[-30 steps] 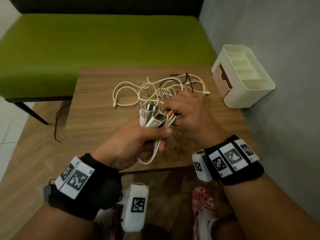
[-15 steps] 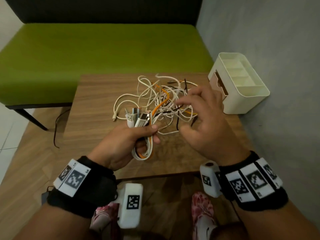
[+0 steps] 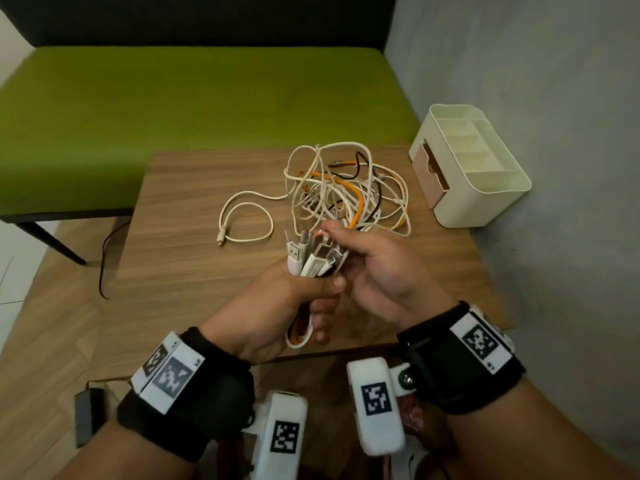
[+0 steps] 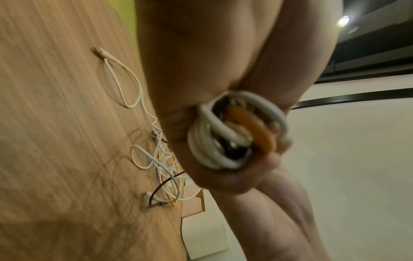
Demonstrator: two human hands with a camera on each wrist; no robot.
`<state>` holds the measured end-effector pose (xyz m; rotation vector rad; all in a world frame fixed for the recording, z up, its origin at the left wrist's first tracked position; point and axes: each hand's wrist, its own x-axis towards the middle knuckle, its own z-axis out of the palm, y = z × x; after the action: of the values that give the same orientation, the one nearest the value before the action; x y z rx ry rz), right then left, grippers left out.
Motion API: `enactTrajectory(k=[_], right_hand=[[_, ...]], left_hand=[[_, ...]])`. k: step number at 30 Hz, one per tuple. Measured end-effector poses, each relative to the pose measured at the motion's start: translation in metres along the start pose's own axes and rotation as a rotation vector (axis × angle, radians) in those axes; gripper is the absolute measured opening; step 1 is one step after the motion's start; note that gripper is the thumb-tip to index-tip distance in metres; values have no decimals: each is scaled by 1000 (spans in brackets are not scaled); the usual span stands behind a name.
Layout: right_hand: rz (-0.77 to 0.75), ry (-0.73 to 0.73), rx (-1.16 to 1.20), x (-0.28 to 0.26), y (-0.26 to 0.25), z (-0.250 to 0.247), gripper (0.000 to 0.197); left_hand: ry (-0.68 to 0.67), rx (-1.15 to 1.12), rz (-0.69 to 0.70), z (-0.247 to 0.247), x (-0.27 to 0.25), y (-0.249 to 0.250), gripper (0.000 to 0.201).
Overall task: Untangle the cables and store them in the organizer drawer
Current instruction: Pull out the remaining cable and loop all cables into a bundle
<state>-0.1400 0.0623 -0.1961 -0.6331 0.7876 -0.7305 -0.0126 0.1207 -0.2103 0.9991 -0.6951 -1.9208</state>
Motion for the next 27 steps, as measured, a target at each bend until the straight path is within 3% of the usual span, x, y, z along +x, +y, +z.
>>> enactTrajectory(k=[3,6,9,12,14,16,18,20,23,25,27], right_hand=[[-59,82,135,10,-11,-14,11],[-109,187,111,14,-27,-33,19],[-54,207,-146,13,-30,-45,33],[3,415,-663,5,-36,-49,65],[-153,670,-1087,-1,-43,-53,65],[-492,794,-1179,-9,-45,-54,43],[-859,550,-1130,-11,-41,-47,11],[-967,200,-1059,-12,-30,-37,29],[-754,-129,-993,-14,-18,-25,55],[-620,-214,-1082,-14,-9,-25,63],[-622,-209,-1170,-9,-3,-25,54]], left_hand=[[-13,1,-68,-2,-3,1,18],[-2,17,-80,-3,-10,0,19],[34,31,-69,-8,-13,1,23],[91,65,-53,-15,-12,6,33],[120,93,-34,-18,-11,10,29],[136,109,-22,-20,-10,11,30],[138,123,-21,-19,-8,12,30],[131,131,-27,-18,-6,11,29],[105,140,-27,-18,-5,10,31],[66,119,-22,-19,-6,10,32],[4,92,-10,-17,-6,10,27]])
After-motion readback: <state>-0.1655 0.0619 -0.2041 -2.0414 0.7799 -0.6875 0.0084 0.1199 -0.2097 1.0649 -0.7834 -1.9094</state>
